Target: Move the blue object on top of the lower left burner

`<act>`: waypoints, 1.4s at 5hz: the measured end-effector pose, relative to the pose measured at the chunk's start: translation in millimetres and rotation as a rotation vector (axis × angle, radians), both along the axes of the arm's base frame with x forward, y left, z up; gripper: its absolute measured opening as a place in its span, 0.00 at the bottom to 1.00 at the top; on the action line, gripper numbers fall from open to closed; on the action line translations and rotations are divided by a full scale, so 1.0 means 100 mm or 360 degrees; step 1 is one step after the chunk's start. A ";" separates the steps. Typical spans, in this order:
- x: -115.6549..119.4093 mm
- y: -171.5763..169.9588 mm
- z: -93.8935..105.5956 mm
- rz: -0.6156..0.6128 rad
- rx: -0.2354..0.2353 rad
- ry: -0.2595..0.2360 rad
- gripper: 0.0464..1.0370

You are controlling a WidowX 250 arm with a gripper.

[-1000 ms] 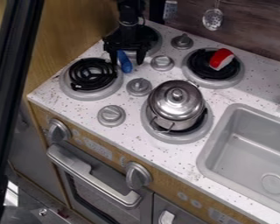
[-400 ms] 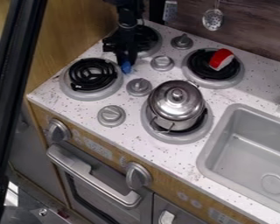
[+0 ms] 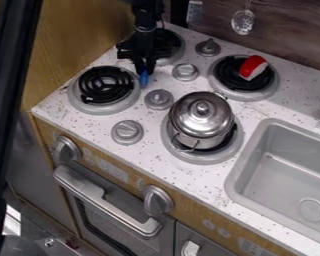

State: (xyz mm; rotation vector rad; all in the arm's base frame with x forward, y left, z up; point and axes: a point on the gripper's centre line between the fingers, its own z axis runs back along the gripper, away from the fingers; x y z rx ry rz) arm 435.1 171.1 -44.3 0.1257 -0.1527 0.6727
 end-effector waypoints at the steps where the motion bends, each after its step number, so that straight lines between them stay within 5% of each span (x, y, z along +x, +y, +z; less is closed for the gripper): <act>1: -0.13 -0.05 0.19 -0.0074 -0.0001 -0.0056 0.06; 2: -0.29 0.15 0.43 -0.0044 0.0028 -0.0140 0.06; 5: -0.67 0.45 0.31 -0.0041 0.0069 0.0021 0.06; 7: -0.86 0.32 0.18 -0.0080 -0.0038 0.0154 0.06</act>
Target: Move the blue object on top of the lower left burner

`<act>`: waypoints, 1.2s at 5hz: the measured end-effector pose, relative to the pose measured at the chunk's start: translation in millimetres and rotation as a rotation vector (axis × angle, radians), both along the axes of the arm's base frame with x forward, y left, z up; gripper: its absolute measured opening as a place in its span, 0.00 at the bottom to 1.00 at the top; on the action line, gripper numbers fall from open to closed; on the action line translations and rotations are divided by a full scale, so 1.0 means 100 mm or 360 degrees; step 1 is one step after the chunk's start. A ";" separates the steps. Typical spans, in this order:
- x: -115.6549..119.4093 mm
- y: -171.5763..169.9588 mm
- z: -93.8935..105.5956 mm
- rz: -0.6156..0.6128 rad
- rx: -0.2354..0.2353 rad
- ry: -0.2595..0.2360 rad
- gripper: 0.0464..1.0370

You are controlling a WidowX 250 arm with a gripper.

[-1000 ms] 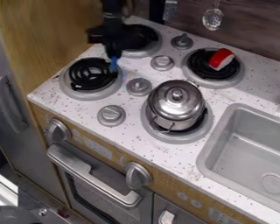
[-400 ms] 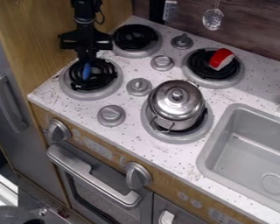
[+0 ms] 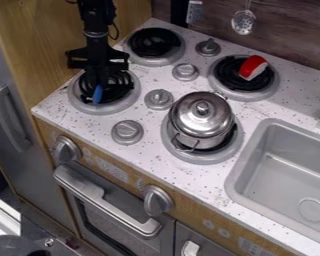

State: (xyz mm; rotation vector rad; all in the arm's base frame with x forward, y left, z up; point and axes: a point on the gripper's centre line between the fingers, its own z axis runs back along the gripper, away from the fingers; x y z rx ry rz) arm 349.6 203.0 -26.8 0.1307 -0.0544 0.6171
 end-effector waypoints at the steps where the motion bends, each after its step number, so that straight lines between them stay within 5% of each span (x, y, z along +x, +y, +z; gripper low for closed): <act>1: -0.05 -0.03 -0.01 -0.0004 -0.0015 0.0013 0.09; 2: -0.06 -0.10 -0.05 -0.0030 -0.0020 0.0032 0.30; 3: -0.07 -0.15 -0.06 -0.0041 -0.0022 0.0028 0.61; 4: 0.03 -0.24 0.17 -0.0078 0.0003 -0.0065 0.89; 6: 0.09 -0.49 0.48 -0.0170 0.0035 -0.0152 0.96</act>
